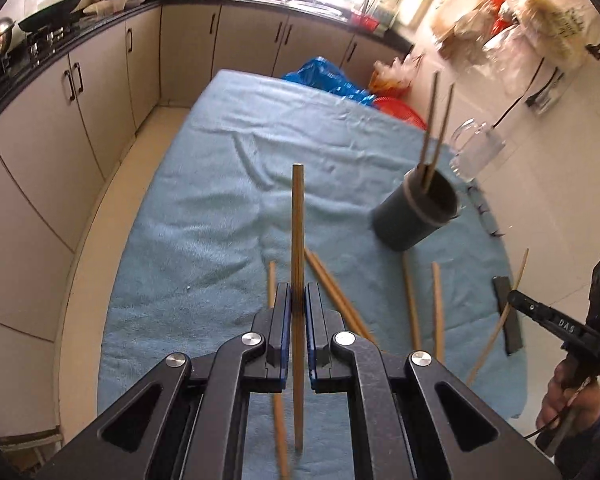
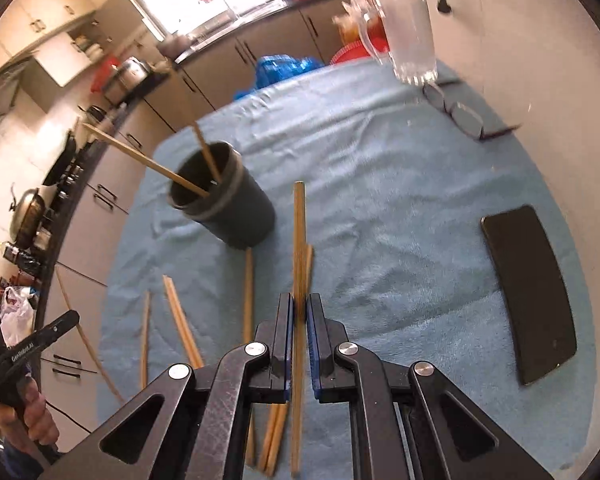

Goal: Organize utensils
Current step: 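Grasp a chopstick with the right tool while the left tool grasps another, then carry both upright chopsticks over the black cup, lower them in and open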

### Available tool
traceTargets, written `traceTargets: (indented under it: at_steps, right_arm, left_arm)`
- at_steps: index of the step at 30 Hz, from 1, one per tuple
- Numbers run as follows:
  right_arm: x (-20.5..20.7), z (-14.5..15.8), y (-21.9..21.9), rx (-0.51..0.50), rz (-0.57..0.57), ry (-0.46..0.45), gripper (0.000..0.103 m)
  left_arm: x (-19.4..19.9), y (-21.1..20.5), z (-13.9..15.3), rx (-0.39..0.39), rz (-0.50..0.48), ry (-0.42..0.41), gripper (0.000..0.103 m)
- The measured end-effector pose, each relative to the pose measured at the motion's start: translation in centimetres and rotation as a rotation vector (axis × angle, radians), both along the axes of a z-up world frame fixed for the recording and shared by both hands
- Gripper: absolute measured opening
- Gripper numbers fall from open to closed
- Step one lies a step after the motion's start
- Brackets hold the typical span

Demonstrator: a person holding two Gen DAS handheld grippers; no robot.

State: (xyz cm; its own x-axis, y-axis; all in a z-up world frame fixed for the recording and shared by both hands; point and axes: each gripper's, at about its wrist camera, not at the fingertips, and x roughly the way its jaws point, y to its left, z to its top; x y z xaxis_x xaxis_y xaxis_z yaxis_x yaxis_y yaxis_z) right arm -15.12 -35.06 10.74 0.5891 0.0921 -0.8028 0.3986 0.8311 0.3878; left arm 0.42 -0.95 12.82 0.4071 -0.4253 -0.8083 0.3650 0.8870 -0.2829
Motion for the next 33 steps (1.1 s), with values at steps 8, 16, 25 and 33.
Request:
traceTargets:
  at_steps: [8,16,25,33]
  right_arm:
    - [-1.4,2.4,1.7,-0.055,0.021,-0.091,0.007]
    - [-1.9,3.7,1.6,-0.050,0.001,-0.124,0.007]
    - [-1.5,5.9,0.4,-0.059,0.004,-0.155,0.007]
    - [-0.8,8.3,-0.8,-0.045,0.016,-0.204,0.007]
  left_arm:
    - [-0.9,0.2,1.9,-0.021,-0.011,-0.030,0.006]
    - [-1.2,-0.3,2.6,-0.030,-0.034,-0.045,0.006]
    - [-0.9,-1.6,3.7,-0.075,-0.032,-0.066,0.006]
    - [-0.6,-3.0,5.1,-0.097,-0.033,-0.084,0.006]
